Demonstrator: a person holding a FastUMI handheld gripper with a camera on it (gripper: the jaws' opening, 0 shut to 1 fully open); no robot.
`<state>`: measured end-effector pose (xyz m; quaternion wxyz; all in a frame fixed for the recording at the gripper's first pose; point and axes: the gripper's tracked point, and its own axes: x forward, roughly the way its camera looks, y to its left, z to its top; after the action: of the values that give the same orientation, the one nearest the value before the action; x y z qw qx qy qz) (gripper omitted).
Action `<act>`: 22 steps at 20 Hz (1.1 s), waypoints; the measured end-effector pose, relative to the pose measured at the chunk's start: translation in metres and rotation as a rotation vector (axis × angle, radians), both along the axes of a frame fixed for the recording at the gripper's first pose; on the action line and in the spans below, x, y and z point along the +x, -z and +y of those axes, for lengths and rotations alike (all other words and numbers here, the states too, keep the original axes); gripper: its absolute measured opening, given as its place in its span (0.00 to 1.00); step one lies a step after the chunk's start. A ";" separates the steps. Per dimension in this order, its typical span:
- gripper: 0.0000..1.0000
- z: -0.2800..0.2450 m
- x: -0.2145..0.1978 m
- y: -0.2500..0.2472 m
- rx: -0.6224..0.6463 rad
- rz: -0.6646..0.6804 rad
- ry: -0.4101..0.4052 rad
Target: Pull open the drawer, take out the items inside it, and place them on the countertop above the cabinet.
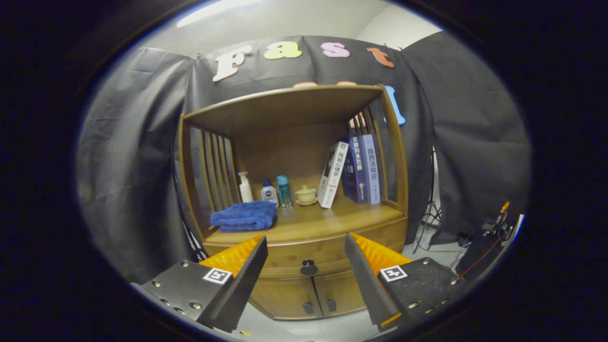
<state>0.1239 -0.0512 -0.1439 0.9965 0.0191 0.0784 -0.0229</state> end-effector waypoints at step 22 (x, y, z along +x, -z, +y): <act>0.60 0.012 0.089 0.163 -0.247 0.113 -0.028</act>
<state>0.2131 -0.0394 -0.3073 0.9854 -0.1060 0.1315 -0.0197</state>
